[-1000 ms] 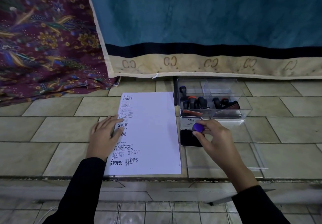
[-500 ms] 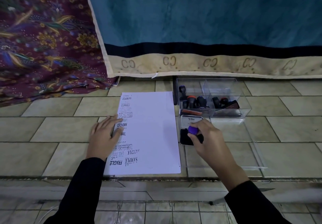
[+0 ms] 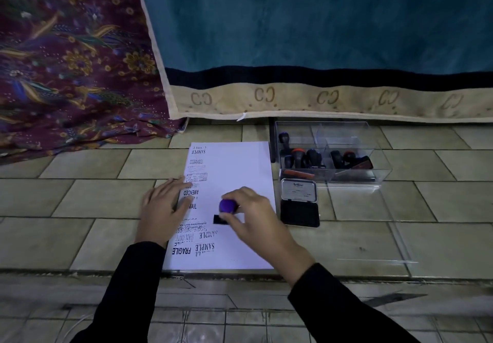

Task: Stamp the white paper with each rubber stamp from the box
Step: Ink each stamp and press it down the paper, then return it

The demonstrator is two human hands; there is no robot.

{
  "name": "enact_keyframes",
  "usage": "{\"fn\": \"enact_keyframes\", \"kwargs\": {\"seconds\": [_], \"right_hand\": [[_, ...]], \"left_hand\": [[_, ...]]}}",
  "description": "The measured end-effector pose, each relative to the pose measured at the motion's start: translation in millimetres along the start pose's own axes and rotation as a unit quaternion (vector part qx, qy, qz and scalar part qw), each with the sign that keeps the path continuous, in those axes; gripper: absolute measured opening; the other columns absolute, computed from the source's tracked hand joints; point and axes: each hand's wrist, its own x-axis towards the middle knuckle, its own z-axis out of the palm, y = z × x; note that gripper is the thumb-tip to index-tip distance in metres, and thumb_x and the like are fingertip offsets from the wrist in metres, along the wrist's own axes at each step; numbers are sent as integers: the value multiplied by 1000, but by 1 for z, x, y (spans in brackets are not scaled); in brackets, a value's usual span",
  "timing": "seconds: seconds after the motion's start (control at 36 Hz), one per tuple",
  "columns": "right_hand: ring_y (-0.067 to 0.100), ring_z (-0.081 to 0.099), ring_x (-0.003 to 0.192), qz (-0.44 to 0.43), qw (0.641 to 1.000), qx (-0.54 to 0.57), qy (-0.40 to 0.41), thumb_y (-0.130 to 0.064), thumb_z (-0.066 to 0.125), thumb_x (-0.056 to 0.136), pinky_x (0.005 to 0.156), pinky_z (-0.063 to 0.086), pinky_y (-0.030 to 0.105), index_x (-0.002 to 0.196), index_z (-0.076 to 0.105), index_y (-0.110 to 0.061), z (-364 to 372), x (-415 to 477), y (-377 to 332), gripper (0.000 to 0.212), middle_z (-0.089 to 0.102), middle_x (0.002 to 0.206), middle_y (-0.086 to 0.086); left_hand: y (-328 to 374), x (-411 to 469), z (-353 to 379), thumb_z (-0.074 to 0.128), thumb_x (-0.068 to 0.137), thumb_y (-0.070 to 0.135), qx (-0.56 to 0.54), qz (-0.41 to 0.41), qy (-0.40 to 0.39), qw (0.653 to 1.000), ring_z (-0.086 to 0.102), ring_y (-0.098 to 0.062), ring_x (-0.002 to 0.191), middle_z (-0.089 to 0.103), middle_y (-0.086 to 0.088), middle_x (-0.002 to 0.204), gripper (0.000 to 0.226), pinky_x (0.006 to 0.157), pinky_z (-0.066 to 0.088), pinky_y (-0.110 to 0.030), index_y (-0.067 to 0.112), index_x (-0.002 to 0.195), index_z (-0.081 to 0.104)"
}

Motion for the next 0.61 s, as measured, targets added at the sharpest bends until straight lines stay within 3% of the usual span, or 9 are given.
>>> {"fn": "enact_keyframes", "kwargs": {"seconds": [0.14, 0.61], "right_hand": [[22, 59, 94, -8, 998, -31, -49, -19, 60, 90, 84, 48, 30, 117, 58, -8, 17, 6, -1, 29, 58, 108, 7], [23, 54, 90, -59, 990, -107, -66, -14, 57, 90, 74, 47, 32, 107, 59, -5, 28, 5, -4, 19, 55, 101, 8]], "left_hand": [[-4, 1, 3, 38, 87, 54, 4, -7, -5, 1000, 38, -11, 135, 49, 13, 143, 44, 110, 17, -33, 36, 122, 58], [0, 0, 1, 44, 88, 47, 2, -9, -3, 1000, 39, -12, 135, 50, 12, 143, 40, 112, 18, -36, 34, 122, 59]]}}
